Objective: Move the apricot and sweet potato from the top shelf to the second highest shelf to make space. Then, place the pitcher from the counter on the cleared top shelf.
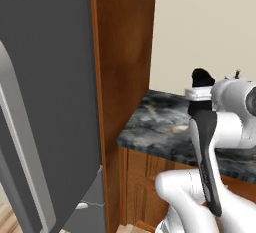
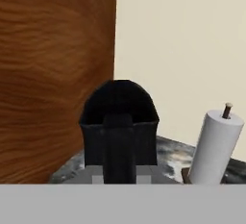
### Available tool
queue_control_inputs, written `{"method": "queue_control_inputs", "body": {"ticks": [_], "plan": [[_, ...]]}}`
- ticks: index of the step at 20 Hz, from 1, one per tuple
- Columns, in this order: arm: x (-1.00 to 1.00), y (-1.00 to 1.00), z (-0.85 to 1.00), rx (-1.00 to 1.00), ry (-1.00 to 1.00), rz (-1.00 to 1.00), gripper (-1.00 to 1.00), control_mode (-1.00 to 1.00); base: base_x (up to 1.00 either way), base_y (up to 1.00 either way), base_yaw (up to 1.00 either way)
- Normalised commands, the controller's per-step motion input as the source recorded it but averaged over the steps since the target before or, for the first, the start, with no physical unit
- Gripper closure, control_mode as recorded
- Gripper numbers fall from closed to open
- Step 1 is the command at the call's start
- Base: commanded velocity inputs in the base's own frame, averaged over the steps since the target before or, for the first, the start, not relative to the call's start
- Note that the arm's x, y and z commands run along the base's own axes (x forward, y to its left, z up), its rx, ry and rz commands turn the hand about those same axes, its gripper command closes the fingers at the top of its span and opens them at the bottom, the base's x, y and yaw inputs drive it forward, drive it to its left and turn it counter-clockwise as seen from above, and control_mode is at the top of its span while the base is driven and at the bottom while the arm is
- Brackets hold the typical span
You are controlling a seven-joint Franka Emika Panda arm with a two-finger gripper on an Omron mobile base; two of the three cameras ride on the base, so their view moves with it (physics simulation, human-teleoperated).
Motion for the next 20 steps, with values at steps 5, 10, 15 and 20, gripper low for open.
{"method": "queue_control_inputs", "body": {"ticks": [5,10,15,20], "plan": [[-0.26,0.03,0.0,0.0,0.04,0.25,1.0,-1.0,0.0,0.0,0.0],[-0.21,0.12,0.09,0.0,0.08,0.23,1.0,-1.0,0.0,0.0,0.0],[-0.24,0.3,0.07,-0.05,0.05,0.07,1.0,-1.0,0.0,0.0,0.0],[-0.36,0.29,0.01,-0.11,0.0,-0.02,1.0,-1.0,0.0,0.0,0.0]]}}
